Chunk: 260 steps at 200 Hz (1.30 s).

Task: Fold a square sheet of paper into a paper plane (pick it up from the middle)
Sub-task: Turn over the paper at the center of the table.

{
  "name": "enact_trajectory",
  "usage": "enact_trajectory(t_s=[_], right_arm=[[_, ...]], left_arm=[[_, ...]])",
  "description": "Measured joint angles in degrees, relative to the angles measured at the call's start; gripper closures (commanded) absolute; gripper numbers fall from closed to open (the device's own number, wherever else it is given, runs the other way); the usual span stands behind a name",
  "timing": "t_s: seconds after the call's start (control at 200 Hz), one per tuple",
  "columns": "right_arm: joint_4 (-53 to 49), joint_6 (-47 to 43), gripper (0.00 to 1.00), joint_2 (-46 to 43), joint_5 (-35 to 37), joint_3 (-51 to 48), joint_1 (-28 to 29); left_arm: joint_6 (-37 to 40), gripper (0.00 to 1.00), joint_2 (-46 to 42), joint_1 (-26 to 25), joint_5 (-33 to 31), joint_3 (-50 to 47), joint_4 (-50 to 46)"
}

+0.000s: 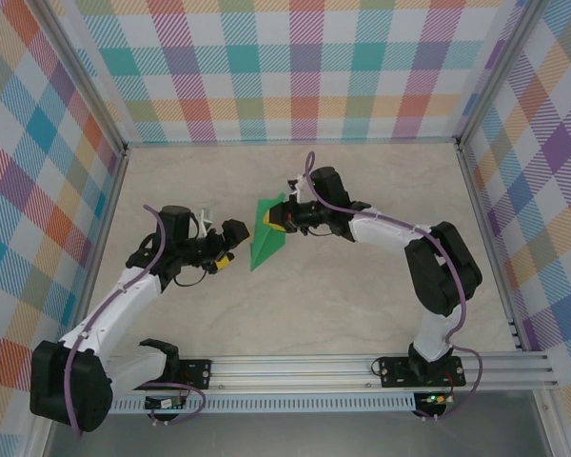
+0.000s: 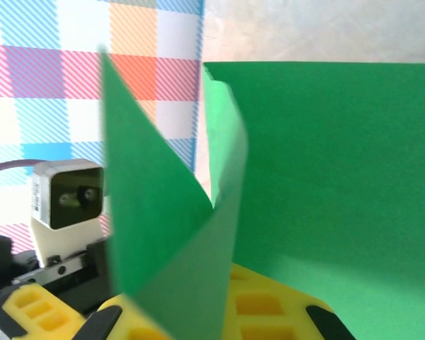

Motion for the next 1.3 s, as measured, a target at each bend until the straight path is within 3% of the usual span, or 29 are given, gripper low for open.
enact_trajectory(t_s=[0.381, 0.651, 0.892, 0.972, 1.137, 1.302], right_arm=[[6.56, 7.02, 0.90, 0.00, -5.64, 1.64, 0.00], [7.34, 8.33, 0.89, 0.00, -6.75, 2.19, 0.00], [7.08, 8.31, 0.89, 0.07, -7.19, 4.57, 0.00], [7.10, 8.35, 0.89, 0.57, -7.45, 5.60, 0.00], [7.58, 9.29, 0.89, 1.97, -8.28, 5.84, 0.13], [7.69, 9.86, 0.89, 2.95, -8.68, 5.81, 0.50]], left_arm=[[-7.52, 0.00, 0.24, 0.28, 8.39, -0.02, 12.94], [-5.70, 0.00, 0.26, 0.28, 4.42, -0.02, 6.10], [-6.45, 0.00, -0.76, 0.31, 4.33, -1.73, 6.78], [-8.17, 0.04, -1.20, 0.31, 5.11, -3.34, 9.53], [-11.10, 0.25, -1.44, 0.31, 6.49, -4.13, 15.43], [-12.83, 0.38, -1.53, 0.31, 7.23, -4.13, 20.15]])
